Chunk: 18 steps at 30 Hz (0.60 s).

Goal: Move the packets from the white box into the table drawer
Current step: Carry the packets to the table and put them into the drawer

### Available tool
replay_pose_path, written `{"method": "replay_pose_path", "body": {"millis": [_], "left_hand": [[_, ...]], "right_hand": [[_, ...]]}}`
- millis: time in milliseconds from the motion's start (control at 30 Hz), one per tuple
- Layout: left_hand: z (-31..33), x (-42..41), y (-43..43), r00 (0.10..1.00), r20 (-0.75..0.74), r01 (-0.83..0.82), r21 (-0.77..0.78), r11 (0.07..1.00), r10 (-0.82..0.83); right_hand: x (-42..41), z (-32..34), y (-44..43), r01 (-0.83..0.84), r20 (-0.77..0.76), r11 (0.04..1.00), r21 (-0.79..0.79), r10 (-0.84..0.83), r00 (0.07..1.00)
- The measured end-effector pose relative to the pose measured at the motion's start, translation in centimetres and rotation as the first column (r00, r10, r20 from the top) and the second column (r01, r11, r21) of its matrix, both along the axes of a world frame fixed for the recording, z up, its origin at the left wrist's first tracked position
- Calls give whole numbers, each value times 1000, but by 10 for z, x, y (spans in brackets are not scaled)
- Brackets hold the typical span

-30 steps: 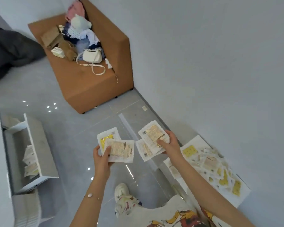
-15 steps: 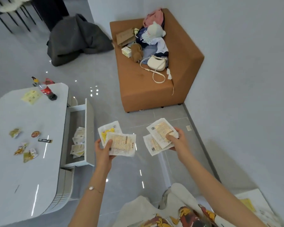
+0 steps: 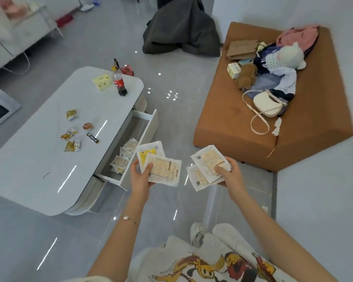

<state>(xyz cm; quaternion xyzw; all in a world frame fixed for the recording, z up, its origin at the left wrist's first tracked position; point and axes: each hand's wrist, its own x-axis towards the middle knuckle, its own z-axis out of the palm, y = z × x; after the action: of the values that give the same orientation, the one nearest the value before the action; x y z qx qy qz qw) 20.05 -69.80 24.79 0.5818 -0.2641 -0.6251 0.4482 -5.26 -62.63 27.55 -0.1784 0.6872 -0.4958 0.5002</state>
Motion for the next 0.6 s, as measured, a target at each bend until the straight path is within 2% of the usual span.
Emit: {"method": "replay_pose_path", "body": {"millis": [167,300,467,600], "left_hand": [[-1,-3,-20,986,15,-164,22,986,163],[-12,10,-40,962,66,-268,59,961,265],[-40,44,-76,905,70,-426,105,899,420],[-71,75,-122,846,58,-530,192,826,530]], "right_hand": [[-14,6,-70,-196,-18,981,3,196,980],[-6,-2,-131,-268,9,963,8,268,964],[24,-25,-219,-362,125,929,71,352,928],[53,-53,-290,-441,131,889,123,426,895]]}}
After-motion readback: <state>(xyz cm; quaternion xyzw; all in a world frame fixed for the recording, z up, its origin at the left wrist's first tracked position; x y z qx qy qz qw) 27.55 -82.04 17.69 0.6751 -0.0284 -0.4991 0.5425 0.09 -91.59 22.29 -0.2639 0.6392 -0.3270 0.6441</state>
